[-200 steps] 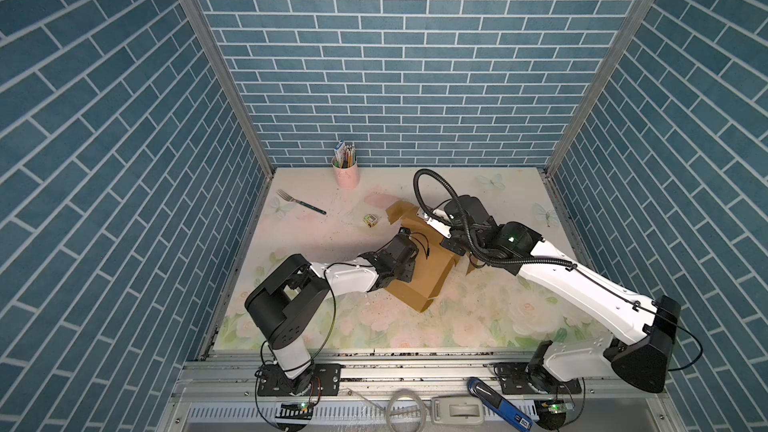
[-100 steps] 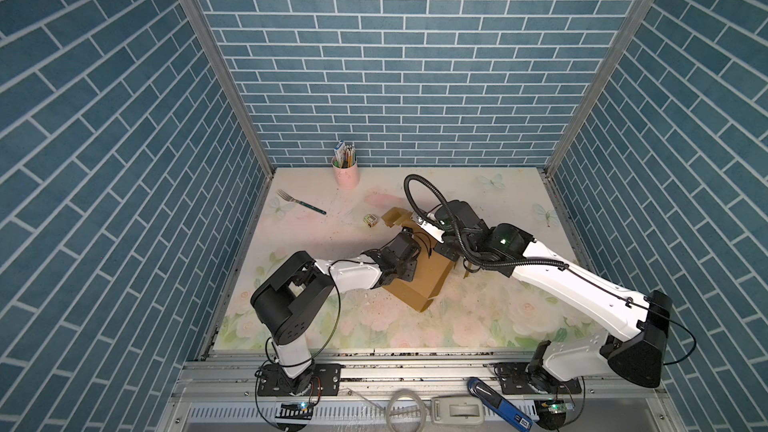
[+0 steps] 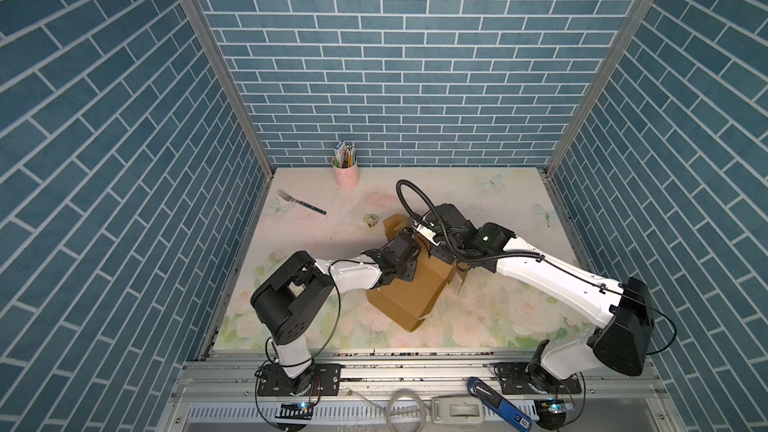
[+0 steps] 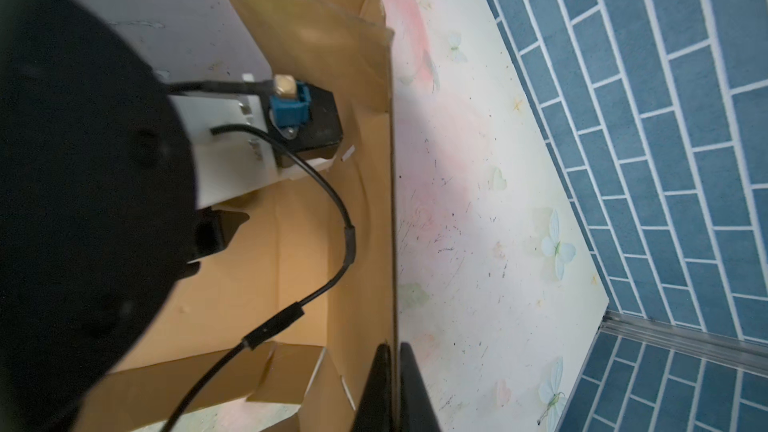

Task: Fold the paper box

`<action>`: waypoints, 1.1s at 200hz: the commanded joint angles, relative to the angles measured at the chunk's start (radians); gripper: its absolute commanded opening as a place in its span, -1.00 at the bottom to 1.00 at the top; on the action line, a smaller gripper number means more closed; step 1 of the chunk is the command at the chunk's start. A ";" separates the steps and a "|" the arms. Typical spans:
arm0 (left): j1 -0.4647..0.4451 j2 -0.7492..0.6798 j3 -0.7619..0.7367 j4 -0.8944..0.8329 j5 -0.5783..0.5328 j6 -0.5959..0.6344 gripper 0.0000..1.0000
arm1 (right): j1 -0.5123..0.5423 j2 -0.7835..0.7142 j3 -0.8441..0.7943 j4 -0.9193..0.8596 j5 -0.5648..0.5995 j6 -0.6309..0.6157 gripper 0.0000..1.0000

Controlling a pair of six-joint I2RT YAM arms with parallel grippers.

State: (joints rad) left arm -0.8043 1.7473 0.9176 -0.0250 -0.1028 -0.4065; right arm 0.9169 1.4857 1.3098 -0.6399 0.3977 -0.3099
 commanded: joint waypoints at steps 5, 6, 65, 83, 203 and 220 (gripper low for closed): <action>-0.001 -0.005 -0.014 0.002 0.005 0.013 -0.10 | -0.040 0.002 -0.004 0.032 -0.033 0.033 -0.86; -0.001 -0.006 -0.014 0.002 0.004 0.013 -0.10 | -0.041 0.002 -0.004 0.032 -0.034 0.033 -0.86; -0.001 -0.009 -0.022 0.014 0.008 0.013 -0.10 | -0.080 0.046 -0.026 0.062 -0.021 -0.010 -0.87; -0.001 -0.010 -0.024 0.016 0.009 0.013 -0.10 | -0.084 0.065 -0.035 0.070 -0.014 -0.022 -0.87; 0.014 -0.113 -0.067 0.043 0.043 0.004 -0.07 | -0.109 0.080 -0.064 0.115 0.071 -0.177 -0.87; 0.024 -0.165 -0.076 0.040 0.048 0.006 -0.04 | -0.117 0.071 -0.066 0.128 0.076 -0.210 -0.86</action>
State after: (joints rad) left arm -0.7952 1.6604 0.8593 -0.0055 -0.0719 -0.4042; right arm 0.8135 1.5635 1.2583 -0.5198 0.4435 -0.4305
